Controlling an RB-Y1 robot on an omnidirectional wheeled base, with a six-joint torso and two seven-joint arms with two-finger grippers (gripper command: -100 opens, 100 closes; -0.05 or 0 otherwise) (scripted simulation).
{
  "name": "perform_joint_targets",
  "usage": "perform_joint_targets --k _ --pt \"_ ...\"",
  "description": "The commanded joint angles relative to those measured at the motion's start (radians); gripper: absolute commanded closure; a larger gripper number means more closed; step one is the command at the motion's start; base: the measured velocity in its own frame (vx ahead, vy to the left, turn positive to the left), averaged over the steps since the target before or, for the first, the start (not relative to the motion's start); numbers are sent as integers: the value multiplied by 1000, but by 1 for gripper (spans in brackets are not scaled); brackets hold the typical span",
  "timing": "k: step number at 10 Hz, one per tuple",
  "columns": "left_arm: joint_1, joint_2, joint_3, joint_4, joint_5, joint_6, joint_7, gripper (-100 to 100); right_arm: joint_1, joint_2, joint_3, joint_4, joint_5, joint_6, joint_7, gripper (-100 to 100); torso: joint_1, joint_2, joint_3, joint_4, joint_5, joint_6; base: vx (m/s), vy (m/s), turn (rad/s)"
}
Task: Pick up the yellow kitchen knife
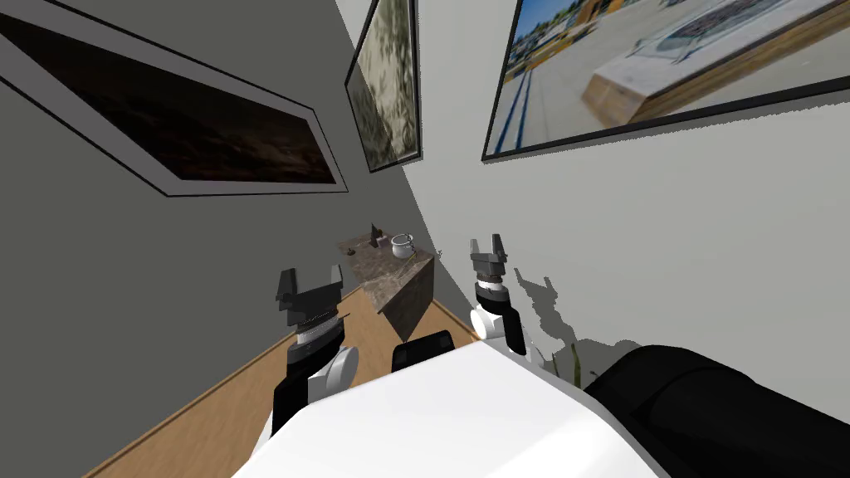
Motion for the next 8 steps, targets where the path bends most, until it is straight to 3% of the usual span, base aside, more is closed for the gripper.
perform_joint_targets --k 1,5,8 --pt "3 30 0 7 -17 0 -6 -100 0 0 0 0 0 0 0 0 0 0 0 0 0 0 -2 2 339" --pt "23 129 4 53 -116 -1 -44 -100 0 0 0 0 0 0 0 0 -1 1 0 0 0 -1 -14 -17 444" --pt "30 153 6 71 -154 -1 -59 -100 0 0 0 0 0 0 0 0 -1 1 1 0 0 0 -23 -16 421"
